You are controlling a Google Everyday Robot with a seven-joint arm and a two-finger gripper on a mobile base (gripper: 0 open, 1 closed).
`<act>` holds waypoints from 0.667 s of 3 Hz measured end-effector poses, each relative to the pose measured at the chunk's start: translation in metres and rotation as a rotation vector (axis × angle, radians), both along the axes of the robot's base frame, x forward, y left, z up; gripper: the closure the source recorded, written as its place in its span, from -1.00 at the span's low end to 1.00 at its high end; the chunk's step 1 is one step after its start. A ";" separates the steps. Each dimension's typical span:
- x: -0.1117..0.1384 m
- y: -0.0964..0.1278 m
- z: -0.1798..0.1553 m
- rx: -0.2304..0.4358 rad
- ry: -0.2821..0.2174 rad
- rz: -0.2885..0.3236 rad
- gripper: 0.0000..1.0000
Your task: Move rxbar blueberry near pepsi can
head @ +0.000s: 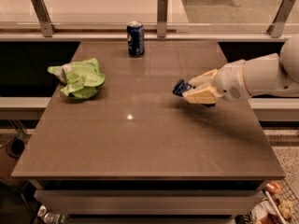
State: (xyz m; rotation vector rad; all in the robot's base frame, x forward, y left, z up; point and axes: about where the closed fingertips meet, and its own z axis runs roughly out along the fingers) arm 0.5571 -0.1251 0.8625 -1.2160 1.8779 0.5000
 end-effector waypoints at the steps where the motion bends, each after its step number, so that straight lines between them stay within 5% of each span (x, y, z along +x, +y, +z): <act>1: 0.022 -0.014 0.031 -0.045 -0.031 -0.028 1.00; 2: 0.051 -0.019 0.067 -0.102 -0.069 -0.049 1.00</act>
Offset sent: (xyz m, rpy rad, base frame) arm 0.0936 -0.0265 0.1155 -0.1816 -0.1208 -0.0790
